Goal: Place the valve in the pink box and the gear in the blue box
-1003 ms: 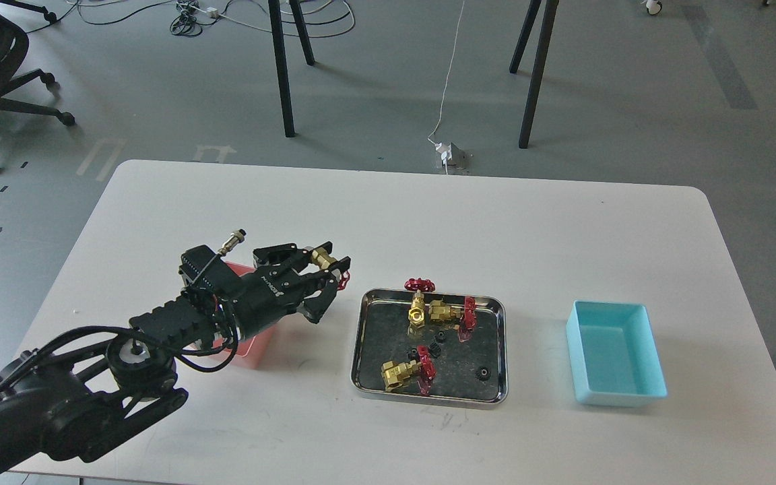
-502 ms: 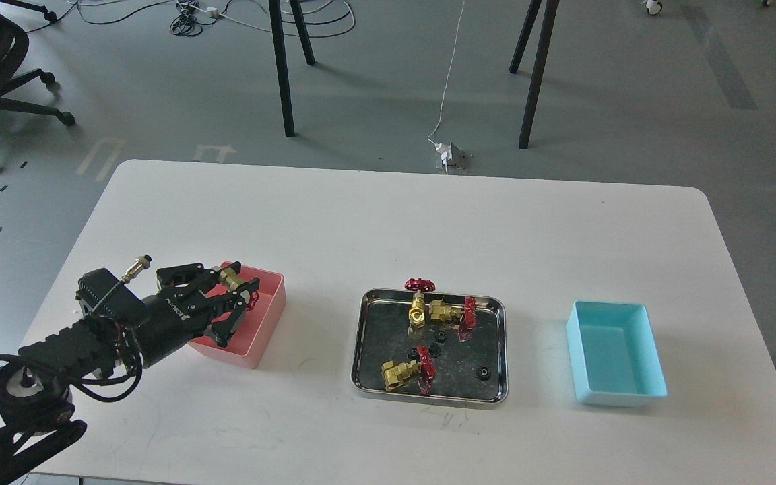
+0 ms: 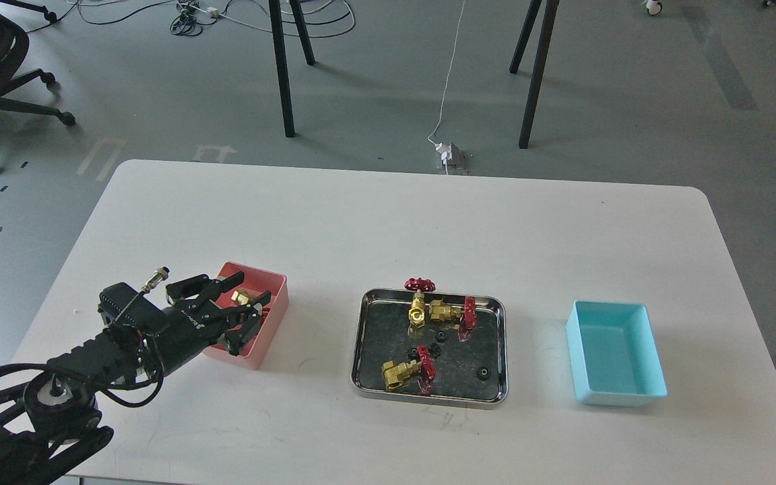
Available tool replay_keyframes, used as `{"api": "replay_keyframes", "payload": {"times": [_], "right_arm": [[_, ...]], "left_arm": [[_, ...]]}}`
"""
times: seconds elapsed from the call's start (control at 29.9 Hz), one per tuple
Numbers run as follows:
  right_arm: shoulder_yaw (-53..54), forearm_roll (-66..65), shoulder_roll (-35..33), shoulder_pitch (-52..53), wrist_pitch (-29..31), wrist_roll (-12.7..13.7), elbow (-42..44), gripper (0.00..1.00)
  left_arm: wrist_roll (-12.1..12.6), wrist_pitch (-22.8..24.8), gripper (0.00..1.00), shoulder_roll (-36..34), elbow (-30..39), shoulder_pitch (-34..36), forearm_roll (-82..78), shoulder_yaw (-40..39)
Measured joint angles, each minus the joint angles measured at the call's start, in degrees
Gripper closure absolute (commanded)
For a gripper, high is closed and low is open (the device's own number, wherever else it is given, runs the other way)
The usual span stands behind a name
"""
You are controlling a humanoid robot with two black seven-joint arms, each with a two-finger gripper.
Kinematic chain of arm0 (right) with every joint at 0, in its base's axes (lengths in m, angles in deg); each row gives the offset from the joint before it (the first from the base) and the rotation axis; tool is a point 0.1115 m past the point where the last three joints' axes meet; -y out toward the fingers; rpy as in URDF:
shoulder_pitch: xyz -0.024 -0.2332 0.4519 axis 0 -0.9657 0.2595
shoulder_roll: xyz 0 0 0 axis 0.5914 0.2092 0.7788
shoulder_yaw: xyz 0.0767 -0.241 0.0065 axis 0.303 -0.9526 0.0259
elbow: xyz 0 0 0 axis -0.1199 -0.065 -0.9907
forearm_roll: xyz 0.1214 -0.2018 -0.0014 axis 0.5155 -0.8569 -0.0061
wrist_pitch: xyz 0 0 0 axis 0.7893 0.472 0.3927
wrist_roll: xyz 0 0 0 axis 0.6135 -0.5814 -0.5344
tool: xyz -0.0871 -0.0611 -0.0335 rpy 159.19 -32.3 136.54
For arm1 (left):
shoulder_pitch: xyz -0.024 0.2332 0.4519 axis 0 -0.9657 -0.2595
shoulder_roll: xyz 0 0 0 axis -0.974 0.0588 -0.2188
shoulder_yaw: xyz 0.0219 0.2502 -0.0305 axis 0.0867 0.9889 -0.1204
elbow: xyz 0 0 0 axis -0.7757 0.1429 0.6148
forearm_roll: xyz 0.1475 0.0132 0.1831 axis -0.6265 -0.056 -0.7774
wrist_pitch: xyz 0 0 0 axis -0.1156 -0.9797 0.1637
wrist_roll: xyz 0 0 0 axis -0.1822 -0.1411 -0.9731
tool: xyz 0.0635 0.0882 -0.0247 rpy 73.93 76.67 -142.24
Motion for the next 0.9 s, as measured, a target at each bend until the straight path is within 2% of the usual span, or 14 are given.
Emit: {"api": "replay_keyframes", "payload": {"times": [0.27, 0.37, 0.43, 0.57, 0.64, 0.74, 0.9], "right_arm": [[0.4, 0.2, 0.7, 0.3, -1.7, -0.3, -0.7, 0.01], [-0.1, 0.0, 0.7, -0.1, -0.8, -0.6, -2.2, 0.01], [-1.2, -1.6, 0.7, -0.5, 0.6, -0.7, -4.2, 0.01], [-6.3, -12.5, 0.6, -0.5, 4.2, -1.2, -10.5, 0.01], [-9.1, -19.5, 0.6, -0.5, 6.1, -1.7, -14.2, 0.01], [-13.5, -30.7, 0.7, -0.6, 10.9, -2.6, -20.0, 0.01], [-20.2, -51.4, 0.6, -1.5, 19.3, -4.4, -27.4, 0.01]], "left_arm": [[0.2, 0.4, 0.01, -0.6, 0.3, 1.2, 5.9, -5.3], [0.3, 1.2, 0.01, -1.9, 0.3, 6.1, 16.7, -9.8], [0.2, 3.8, 0.01, -2.6, 0.3, 10.9, 26.8, -11.2], [0.0, 14.5, 0.01, -5.5, -1.7, 21.8, 51.0, -12.1], [0.0, 18.1, 0.01, -6.0, -4.2, 25.9, 62.9, -12.1], [0.0, 20.2, 0.01, -6.1, -7.9, 31.0, 77.3, -12.1], [0.0, 21.2, 0.01, -6.1, -13.1, 37.4, 81.8, -12.2]]}}
